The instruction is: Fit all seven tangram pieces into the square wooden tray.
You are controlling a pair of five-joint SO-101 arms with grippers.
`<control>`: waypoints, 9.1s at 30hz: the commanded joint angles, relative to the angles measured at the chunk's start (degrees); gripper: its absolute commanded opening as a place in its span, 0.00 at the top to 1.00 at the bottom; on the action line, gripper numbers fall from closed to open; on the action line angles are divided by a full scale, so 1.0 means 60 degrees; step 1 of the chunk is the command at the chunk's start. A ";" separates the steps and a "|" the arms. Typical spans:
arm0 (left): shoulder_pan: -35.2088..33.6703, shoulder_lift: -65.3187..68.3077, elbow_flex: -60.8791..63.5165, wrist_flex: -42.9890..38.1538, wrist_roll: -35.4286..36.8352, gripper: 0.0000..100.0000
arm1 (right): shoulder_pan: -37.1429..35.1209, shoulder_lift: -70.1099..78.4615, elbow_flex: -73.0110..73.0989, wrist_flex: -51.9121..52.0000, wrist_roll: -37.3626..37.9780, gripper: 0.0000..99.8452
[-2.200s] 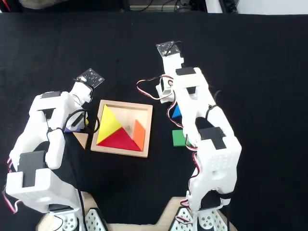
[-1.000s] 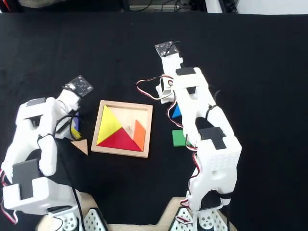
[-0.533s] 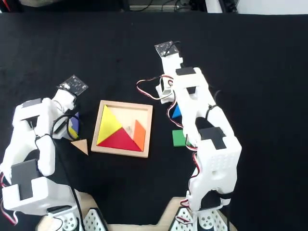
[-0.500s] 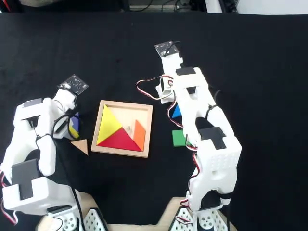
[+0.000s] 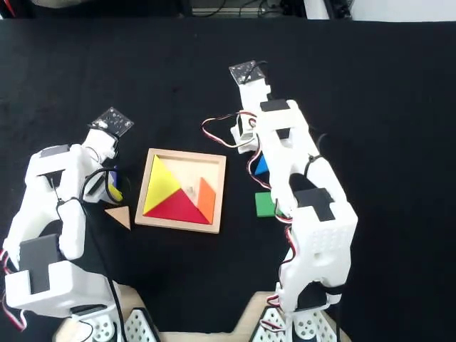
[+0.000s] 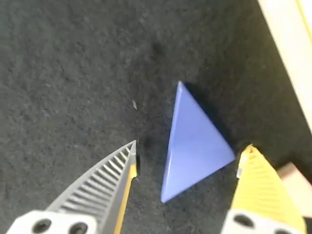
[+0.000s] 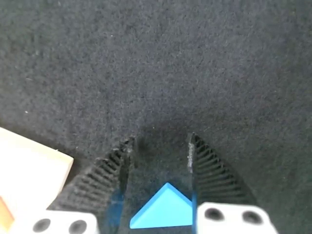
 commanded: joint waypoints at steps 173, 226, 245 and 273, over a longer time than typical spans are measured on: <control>0.7158 0.3238 -0.7553 0.4850 1.5810 0.69 | 0.2623 0.0505 -0.2557 0.0557 -0.1700 0.83; 0.6381 0.3897 -0.7582 0.5553 1.3495 0.69 | 0.2608 0.0549 -0.2557 0.0557 -0.1685 0.83; 0.4212 0.4015 -0.9238 0.8542 1.0095 0.95 | 0.2608 0.0549 -0.2557 0.0557 -0.1685 0.83; 0.6044 0.5934 -0.8711 0.5700 0.9817 0.97 | 0.2652 0.0549 -0.2615 0.0557 -0.1685 0.83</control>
